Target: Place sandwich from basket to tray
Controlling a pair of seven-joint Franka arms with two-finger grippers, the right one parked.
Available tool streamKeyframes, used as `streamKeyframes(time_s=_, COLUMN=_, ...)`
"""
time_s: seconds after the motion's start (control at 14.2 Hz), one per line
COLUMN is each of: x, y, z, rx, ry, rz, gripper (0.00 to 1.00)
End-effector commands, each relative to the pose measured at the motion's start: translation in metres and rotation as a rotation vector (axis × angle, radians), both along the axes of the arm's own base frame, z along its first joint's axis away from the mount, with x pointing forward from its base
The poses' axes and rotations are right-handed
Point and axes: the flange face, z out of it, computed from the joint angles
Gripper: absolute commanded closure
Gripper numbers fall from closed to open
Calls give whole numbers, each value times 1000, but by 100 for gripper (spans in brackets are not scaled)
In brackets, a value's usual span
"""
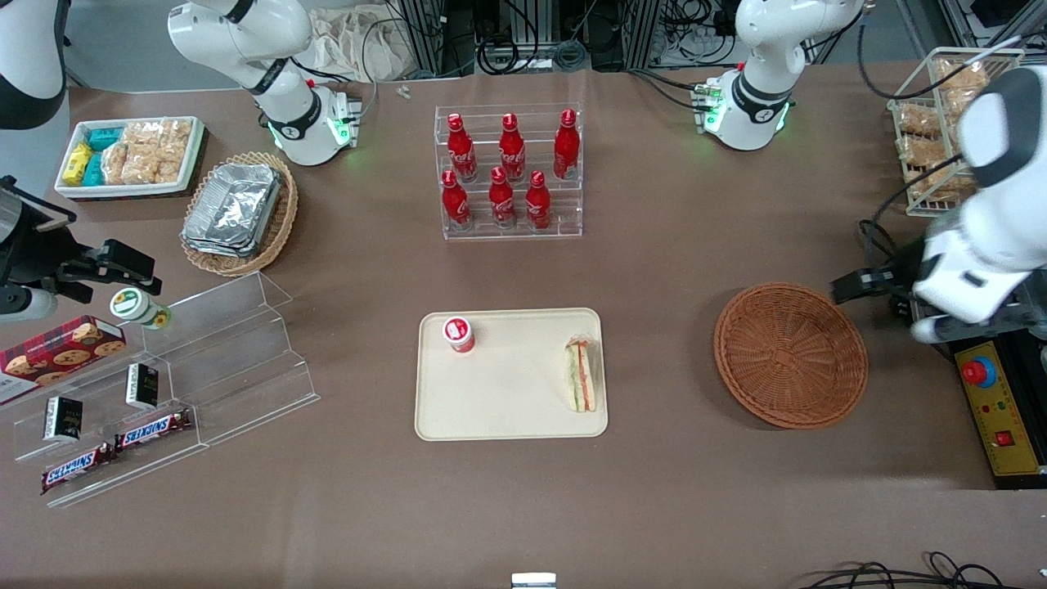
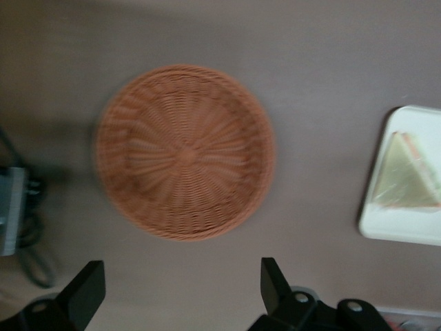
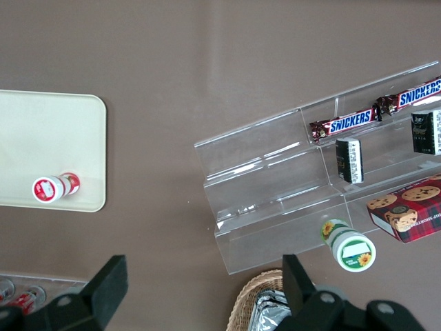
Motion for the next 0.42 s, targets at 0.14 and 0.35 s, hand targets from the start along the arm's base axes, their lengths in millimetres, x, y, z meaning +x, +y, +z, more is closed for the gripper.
streamKeyframes(time_s=0.14, x=2, y=50, z=23, rx=0, ry=17, rz=-9, gripper=0)
streamKeyframes(time_s=0.35, x=3, y=50, z=22, rx=24, ry=21, rz=38, gripper=0)
